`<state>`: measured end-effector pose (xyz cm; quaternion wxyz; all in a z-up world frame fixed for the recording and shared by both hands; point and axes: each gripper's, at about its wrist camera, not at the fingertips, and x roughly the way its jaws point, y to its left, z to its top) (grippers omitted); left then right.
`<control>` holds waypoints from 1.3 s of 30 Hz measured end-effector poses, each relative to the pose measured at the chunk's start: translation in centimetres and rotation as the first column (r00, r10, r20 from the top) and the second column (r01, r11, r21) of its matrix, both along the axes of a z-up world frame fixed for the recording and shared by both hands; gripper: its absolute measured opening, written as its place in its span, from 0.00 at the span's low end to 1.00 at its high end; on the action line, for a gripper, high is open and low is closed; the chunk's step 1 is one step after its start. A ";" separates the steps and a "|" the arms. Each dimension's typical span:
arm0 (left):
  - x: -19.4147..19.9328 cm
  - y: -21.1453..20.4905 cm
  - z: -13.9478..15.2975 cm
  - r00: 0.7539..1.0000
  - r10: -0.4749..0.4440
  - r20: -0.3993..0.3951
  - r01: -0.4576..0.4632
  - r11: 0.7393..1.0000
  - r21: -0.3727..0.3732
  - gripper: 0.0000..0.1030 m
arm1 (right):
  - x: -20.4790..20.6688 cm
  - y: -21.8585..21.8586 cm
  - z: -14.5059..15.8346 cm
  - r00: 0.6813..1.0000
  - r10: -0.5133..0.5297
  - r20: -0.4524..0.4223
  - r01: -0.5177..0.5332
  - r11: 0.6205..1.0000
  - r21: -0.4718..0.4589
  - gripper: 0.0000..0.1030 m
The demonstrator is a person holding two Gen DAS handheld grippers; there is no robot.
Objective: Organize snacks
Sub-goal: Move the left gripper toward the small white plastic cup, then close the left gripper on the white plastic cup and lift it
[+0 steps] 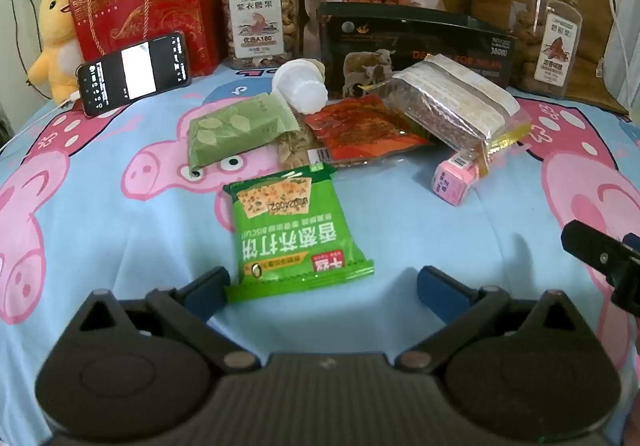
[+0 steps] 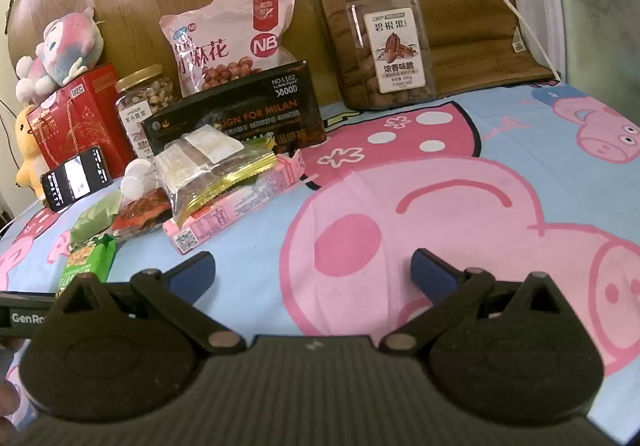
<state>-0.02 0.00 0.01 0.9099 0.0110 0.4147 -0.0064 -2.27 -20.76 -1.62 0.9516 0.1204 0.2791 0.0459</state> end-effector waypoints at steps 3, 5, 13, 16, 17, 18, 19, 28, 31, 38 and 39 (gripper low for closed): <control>0.0 0.0 0.0 1.000 0.002 -0.001 -0.002 1.000 -0.001 1.00 | 0.0 0.0 0.0 1.000 0.000 0.007 0.000 1.000 -0.009 1.00; 0.0 0.0 0.0 1.000 0.001 -0.002 -0.001 1.000 0.001 1.00 | 0.0 0.1 0.0 1.000 0.001 0.007 0.000 1.000 -0.009 1.00; 0.0 0.1 0.0 1.000 0.001 0.001 -0.001 1.000 -0.001 1.00 | 0.0 0.1 0.0 1.000 0.000 0.007 0.000 1.000 -0.008 1.00; -0.3 0.0 -0.1 0.999 -0.026 0.029 0.026 1.000 -0.002 1.00 | -0.1 0.0 0.0 1.000 -0.004 0.012 0.004 1.000 0.008 1.00; -0.6 0.2 -0.2 0.998 -0.044 0.046 0.045 0.999 -0.003 1.00 | -0.2 -0.2 -0.1 1.000 -0.007 0.016 0.006 1.000 0.020 1.00; -0.9 0.4 -0.4 0.996 -0.066 0.062 0.067 0.998 -0.006 1.00 | -0.2 -0.3 -0.1 1.000 -0.007 0.021 0.006 0.999 0.035 1.00; -1.4 0.7 -0.5 0.992 -0.097 0.081 0.098 0.995 -0.005 1.00 | -0.4 -1.0 -0.3 1.000 -0.005 0.028 0.004 0.999 0.054 1.00; -1.4 5.6 4.3 0.951 -0.197 0.240 0.229 0.966 -0.115 0.86 | 0.5 -2.8 1.1 0.986 0.132 0.097 -0.144 0.982 0.122 0.85; 2.4 6.8 5.9 0.949 -0.226 0.221 0.290 0.900 -0.324 0.84 | 2.5 -2.4 2.6 0.970 0.215 0.110 -0.227 0.968 0.108 0.67; 10.7 5.2 5.9 0.929 -0.318 0.189 0.370 0.810 -0.455 0.73 | 5.9 1.5 3.6 0.899 0.425 0.109 -0.423 0.905 -0.044 0.65; 11.4 4.4 5.6 0.921 -0.338 0.191 0.389 0.809 -0.442 0.73 | 6.2 2.0 3.5 0.891 0.443 0.101 -0.438 0.896 -0.070 0.66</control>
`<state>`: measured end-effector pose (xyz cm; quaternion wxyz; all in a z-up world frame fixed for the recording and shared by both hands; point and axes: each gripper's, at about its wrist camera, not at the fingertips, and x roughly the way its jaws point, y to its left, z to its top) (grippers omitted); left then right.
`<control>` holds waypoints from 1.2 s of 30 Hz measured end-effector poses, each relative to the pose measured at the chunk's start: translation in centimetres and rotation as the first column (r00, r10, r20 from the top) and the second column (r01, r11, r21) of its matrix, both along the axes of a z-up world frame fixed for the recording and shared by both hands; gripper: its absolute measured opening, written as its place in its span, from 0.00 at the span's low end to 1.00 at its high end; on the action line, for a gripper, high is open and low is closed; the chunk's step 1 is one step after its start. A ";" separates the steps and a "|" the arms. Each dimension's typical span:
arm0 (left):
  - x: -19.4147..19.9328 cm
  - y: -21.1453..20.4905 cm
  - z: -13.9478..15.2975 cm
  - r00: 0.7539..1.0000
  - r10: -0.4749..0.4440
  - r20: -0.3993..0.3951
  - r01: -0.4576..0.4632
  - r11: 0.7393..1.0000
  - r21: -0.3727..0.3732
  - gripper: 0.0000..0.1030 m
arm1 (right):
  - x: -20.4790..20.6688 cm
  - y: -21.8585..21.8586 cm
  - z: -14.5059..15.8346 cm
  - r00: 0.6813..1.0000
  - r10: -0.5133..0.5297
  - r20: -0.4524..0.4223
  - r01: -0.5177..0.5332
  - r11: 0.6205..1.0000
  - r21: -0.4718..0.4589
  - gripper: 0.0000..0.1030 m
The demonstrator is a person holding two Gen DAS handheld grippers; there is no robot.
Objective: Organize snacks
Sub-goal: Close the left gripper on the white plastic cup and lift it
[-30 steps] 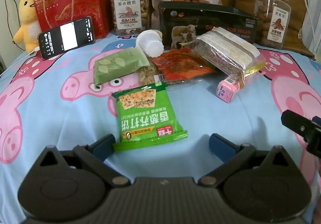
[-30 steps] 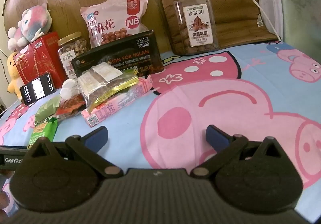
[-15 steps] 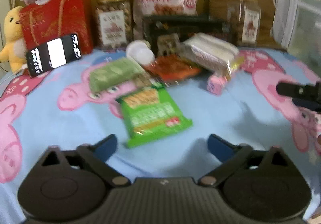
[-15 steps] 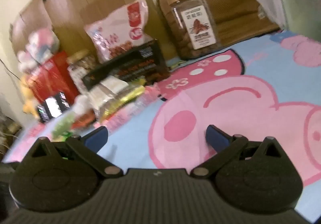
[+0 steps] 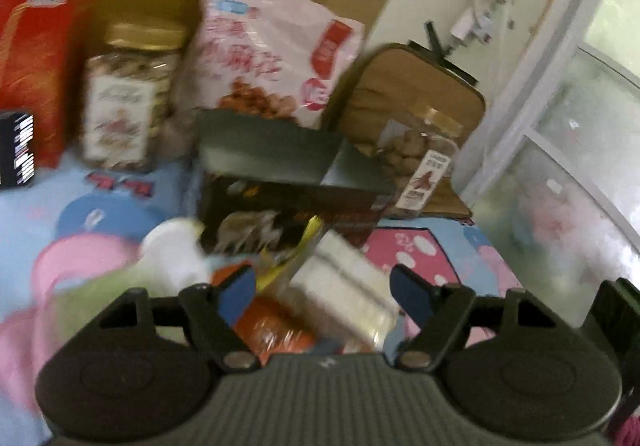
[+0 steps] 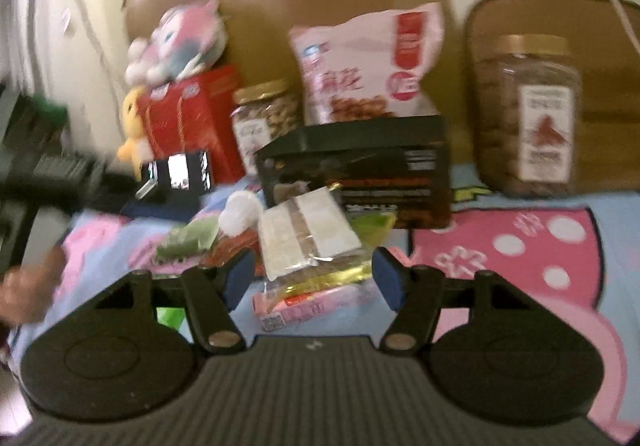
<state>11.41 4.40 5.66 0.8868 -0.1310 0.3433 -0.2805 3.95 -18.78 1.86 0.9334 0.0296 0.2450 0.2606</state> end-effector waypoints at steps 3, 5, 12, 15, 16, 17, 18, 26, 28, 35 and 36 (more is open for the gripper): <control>1.6 -2.2 -0.5 0.999 -0.036 0.003 0.036 0.998 0.058 0.73 | 0.8 1.2 -0.5 0.999 0.046 -0.003 -0.046 0.997 -0.065 0.69; 2.4 -3.1 -1.4 0.999 -0.047 -0.025 0.049 0.995 0.083 0.73 | 1.1 2.0 -1.0 0.999 0.052 0.013 -0.050 0.991 -0.121 0.81; 0.5 -2.6 -2.3 0.999 -0.035 -0.033 0.037 0.997 0.068 0.41 | 2.0 2.0 -1.8 1.000 0.029 -0.001 -0.029 0.989 -0.144 0.63; -0.9 -1.6 -1.3 0.999 -0.016 -0.036 0.016 1.000 0.011 0.36 | 1.4 1.6 -1.1 0.999 0.035 0.000 -0.034 0.993 -0.113 0.42; -1.3 -1.4 -0.8 1.000 -0.004 -0.024 0.004 1.000 0.001 0.36 | 1.3 1.5 -0.8 0.999 0.046 -0.007 -0.046 0.995 -0.089 0.30; -1.4 -1.3 -0.2 1.000 0.005 -0.005 -0.005 1.000 -0.001 0.36 | 1.3 1.4 -0.3 0.999 0.039 -0.005 -0.039 0.997 -0.071 0.29; -1.4 -1.2 0.5 1.000 0.013 0.014 -0.013 1.000 -0.007 0.36 | 1.2 1.4 0.2 0.999 0.035 0.006 -0.035 0.998 -0.056 0.28; 4.9 -0.8 4.3 0.995 0.074 0.073 -0.070 0.996 -0.056 0.36 | 5.0 2.2 4.8 0.991 -0.013 0.134 0.012 1.000 0.008 0.28; 7.6 -1.0 3.5 0.996 0.087 0.019 -0.086 0.995 -0.057 0.35 | 7.5 2.4 4.9 0.990 -0.037 0.137 0.036 0.999 0.008 0.28; 11.2 -2.2 0.9 0.991 0.131 -0.031 -0.131 0.991 0.011 0.41 | 12.6 3.3 3.5 0.990 -0.081 0.115 0.084 0.996 -0.027 0.29; 10.9 -1.8 1.2 0.992 0.126 -0.022 -0.126 0.992 0.002 0.41 | 12.6 3.2 3.4 0.990 -0.088 0.111 0.091 0.995 -0.028 0.29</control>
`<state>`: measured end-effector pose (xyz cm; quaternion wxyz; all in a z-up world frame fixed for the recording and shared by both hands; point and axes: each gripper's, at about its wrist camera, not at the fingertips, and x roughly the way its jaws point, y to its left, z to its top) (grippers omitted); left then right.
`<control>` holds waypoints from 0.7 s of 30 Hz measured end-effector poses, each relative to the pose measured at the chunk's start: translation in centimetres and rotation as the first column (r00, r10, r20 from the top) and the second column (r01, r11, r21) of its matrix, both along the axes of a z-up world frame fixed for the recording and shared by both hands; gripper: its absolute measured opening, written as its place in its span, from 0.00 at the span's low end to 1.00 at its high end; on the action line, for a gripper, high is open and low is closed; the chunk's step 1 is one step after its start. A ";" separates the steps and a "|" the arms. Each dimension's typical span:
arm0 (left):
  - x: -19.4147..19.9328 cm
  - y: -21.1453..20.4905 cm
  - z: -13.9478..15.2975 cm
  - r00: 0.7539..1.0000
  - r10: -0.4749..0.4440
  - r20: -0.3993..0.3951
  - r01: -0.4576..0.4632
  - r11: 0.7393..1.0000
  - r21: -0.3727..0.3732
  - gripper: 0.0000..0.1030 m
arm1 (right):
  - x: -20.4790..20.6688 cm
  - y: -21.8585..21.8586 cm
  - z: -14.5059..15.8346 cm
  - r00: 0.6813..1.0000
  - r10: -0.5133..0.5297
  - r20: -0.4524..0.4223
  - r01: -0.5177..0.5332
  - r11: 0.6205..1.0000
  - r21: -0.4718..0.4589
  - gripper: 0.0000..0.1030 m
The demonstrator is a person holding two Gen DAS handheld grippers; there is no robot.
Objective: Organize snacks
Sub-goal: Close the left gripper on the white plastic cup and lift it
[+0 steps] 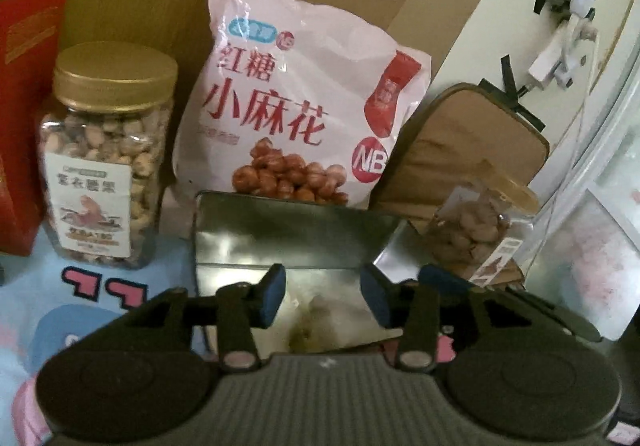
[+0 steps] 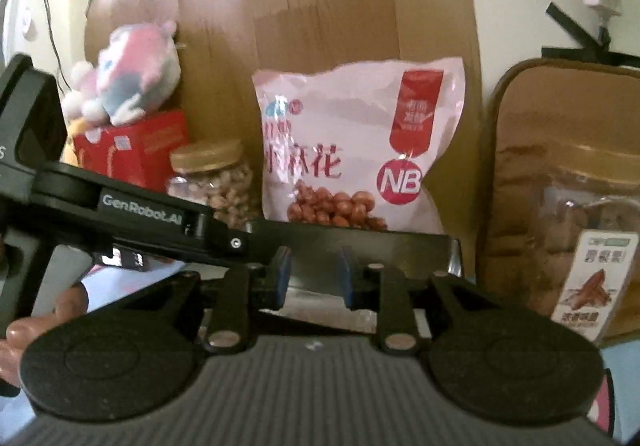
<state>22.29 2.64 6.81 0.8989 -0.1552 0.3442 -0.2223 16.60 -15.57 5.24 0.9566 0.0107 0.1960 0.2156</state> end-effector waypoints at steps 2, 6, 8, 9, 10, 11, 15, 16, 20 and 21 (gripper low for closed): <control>-1.4 2.1 0.7 0.999 0.000 0.048 0.001 1.000 -0.025 0.43 | -0.9 -0.7 0.3 1.000 -0.002 0.012 0.001 0.999 0.039 0.29; -4.9 7.3 1.5 0.994 0.073 0.083 -0.071 0.997 -0.034 0.48 | -3.0 -1.4 0.7 0.998 0.055 -0.015 -0.052 0.990 0.128 0.30; -5.8 9.0 0.9 0.994 0.096 0.057 -0.096 0.995 -0.010 0.48 | -4.0 -0.5 0.0 0.991 0.121 -0.055 -0.113 0.984 0.136 0.30; -6.2 9.7 0.4 0.994 0.102 0.042 -0.102 0.995 0.004 0.48 | -4.3 0.3 -0.5 0.985 0.153 -0.077 -0.142 0.982 0.127 0.30; -6.4 9.9 -0.1 0.994 0.105 0.024 -0.105 0.994 0.017 0.48 | -4.6 1.4 -1.0 0.978 0.184 -0.096 -0.173 0.979 0.112 0.32; -6.6 10.2 -0.8 0.994 0.105 0.004 -0.105 0.994 0.027 0.48 | -4.8 2.6 -1.5 0.971 0.210 -0.111 -0.200 0.976 0.091 0.34; -6.4 10.6 -2.5 0.995 0.088 -0.047 -0.088 0.996 -0.004 0.60 | -4.5 6.9 -3.1 0.948 0.274 -0.164 -0.270 0.962 0.048 0.46; -5.9 10.3 -2.9 0.995 0.077 -0.066 -0.078 0.997 -0.010 0.63 | -4.0 7.6 -3.4 0.942 0.278 -0.185 -0.273 0.960 0.053 0.47; -4.7 9.2 -4.2 0.993 0.054 -0.108 -0.053 0.999 0.009 0.69 | -1.7 8.9 -4.4 0.934 0.256 -0.251 -0.242 0.967 0.084 0.49; -4.5 9.0 -4.6 0.991 0.045 -0.127 -0.046 0.999 0.001 0.69 | -1.3 8.9 -4.7 0.928 0.257 -0.269 -0.237 0.966 0.105 0.52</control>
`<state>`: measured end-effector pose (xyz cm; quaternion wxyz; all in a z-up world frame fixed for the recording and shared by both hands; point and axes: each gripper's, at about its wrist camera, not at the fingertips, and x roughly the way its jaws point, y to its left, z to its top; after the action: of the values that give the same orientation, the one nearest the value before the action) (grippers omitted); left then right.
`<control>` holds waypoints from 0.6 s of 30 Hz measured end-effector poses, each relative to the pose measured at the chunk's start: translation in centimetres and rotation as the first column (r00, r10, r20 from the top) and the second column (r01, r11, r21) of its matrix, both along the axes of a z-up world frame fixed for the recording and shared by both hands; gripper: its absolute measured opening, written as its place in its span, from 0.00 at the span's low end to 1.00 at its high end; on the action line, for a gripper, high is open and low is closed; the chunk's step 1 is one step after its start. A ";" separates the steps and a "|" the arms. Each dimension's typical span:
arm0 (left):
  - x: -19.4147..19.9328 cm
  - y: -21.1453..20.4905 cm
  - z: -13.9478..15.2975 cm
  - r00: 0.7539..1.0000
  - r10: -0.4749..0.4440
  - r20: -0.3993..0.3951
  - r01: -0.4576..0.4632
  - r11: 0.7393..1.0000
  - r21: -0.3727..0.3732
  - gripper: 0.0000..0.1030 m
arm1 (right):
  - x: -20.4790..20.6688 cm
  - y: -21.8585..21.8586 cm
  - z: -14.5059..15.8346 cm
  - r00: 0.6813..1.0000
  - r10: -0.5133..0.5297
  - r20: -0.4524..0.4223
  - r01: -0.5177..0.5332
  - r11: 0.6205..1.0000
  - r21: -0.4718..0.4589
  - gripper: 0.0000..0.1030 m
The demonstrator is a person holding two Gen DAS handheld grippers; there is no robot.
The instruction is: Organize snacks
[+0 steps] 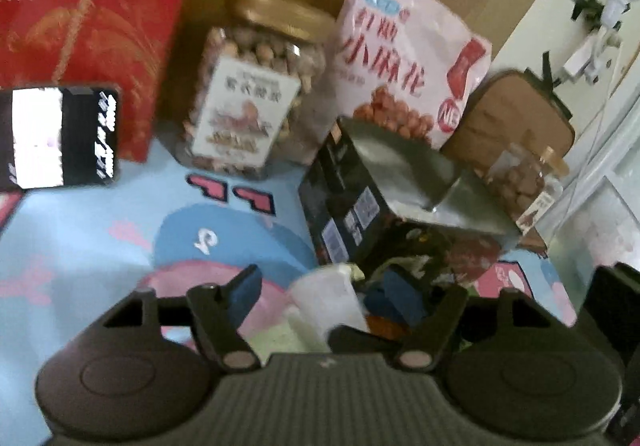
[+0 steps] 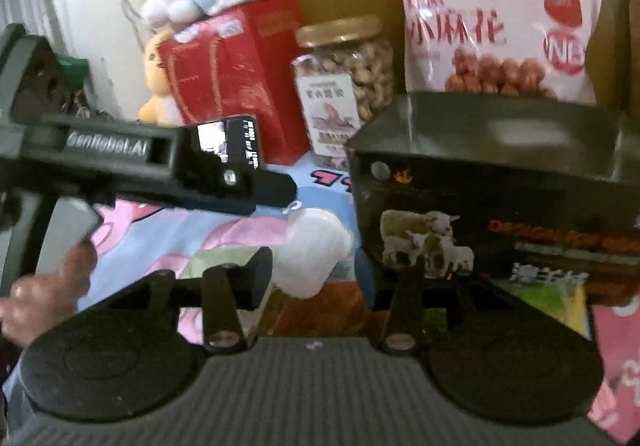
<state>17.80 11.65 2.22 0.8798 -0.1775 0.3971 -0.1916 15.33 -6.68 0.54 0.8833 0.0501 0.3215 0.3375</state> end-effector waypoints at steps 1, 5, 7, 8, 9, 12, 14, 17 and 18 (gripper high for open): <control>0.1 -0.1 -0.5 1.000 -0.006 -0.017 0.006 1.000 -0.008 0.68 | 0.5 0.1 -0.3 1.000 -0.001 -0.025 0.001 1.000 0.015 0.52; 0.1 -0.5 -2.4 0.998 -0.018 -0.067 0.016 1.000 -0.021 0.42 | 1.1 0.7 -1.1 0.995 0.019 -0.095 -0.015 0.999 0.044 0.46; -0.8 -0.7 -2.3 0.999 -0.018 -0.045 0.017 1.000 -0.019 0.39 | 0.5 0.9 -1.1 0.997 0.020 -0.076 -0.018 0.999 0.031 0.41; -1.4 -0.9 -2.0 0.999 -0.013 -0.036 0.012 1.000 -0.016 0.39 | 0.1 0.9 -1.0 0.997 0.020 -0.069 -0.018 0.999 0.027 0.41; -2.1 -1.1 -1.6 1.000 -0.010 -0.019 0.010 1.000 -0.011 0.39 | -0.3 0.7 -0.9 0.998 0.021 -0.064 -0.019 0.999 0.030 0.40; -4.7 -1.9 0.1 0.999 -0.011 0.043 0.011 1.000 -0.008 0.39 | -2.2 -0.1 0.2 1.000 0.020 -0.012 -0.020 0.999 0.048 0.40; -7.0 -2.6 1.3 0.996 -0.022 0.081 0.023 1.000 -0.021 0.37 | -4.4 -0.7 1.3 0.998 0.019 0.056 -0.021 0.999 0.039 0.40; -10.1 -4.4 2.2 0.990 -0.064 0.123 0.070 0.997 -0.042 0.37 | -8.5 -2.4 2.2 0.990 0.010 0.144 -0.012 1.000 0.008 0.40; -10.9 -5.1 2.2 0.988 -0.087 0.126 0.093 0.995 -0.046 0.37 | -9.5 -3.1 2.2 0.988 0.002 0.151 -0.003 1.000 0.003 0.40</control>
<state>6.85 6.55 4.43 0.8883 -0.1699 0.3442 -0.2520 5.78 -9.76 2.76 0.9047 0.0254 0.2531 0.3419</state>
